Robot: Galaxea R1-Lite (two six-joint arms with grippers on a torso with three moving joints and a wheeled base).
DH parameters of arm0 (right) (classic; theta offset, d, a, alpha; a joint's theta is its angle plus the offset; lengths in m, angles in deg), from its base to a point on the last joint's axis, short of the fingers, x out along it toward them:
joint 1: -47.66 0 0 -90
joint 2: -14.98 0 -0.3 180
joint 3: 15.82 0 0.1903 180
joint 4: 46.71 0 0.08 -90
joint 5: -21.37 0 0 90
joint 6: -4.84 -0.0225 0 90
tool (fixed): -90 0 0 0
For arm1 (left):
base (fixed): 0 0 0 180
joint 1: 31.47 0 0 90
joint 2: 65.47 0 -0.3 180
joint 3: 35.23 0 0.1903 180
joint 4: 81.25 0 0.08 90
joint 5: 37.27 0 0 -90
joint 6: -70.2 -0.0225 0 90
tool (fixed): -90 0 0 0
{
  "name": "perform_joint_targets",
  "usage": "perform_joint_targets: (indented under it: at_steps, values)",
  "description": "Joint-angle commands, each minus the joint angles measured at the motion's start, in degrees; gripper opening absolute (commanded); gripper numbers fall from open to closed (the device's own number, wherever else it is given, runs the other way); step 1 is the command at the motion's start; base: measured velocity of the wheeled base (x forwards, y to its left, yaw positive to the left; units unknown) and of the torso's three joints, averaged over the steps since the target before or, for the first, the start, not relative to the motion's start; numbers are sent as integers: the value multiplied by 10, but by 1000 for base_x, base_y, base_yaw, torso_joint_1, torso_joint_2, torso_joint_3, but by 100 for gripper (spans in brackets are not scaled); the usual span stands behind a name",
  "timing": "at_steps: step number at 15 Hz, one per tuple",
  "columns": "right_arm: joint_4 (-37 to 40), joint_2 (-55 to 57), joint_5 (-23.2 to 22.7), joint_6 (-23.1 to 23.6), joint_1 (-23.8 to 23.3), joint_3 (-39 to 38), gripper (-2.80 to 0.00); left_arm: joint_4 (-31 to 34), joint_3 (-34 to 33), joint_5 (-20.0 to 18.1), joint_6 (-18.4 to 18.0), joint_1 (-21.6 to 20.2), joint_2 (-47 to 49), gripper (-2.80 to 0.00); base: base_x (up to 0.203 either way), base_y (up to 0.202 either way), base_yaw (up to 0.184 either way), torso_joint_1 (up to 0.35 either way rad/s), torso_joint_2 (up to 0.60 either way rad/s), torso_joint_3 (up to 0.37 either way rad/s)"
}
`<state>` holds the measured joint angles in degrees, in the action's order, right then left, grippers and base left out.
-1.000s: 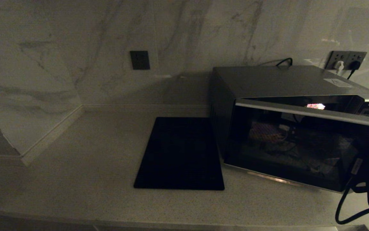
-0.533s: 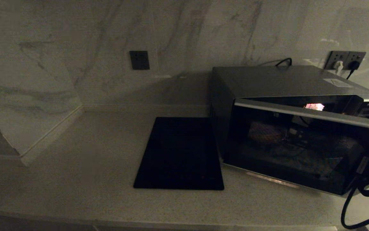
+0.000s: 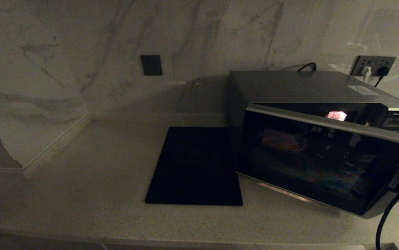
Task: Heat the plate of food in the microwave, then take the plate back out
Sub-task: Open the microwave oven
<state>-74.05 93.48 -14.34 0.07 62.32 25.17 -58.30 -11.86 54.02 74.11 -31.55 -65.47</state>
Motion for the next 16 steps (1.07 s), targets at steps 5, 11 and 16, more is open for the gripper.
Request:
perform_joint_targets:
  at_steps: [5,11,16]
  values:
    - [-2,-13,6,-5,-1,-43,-280,0,0,0,0,0,1,-280,0,0,0,0,0,0]
    - [-5,-13,9,-6,-1,-64,-280,0,0,0,0,0,0,-280,0,0,0,0,0,0]
    - [-5,-12,8,-7,-1,-74,0,0,0,0,0,0,1,-280,0,0,0,0,0,0]
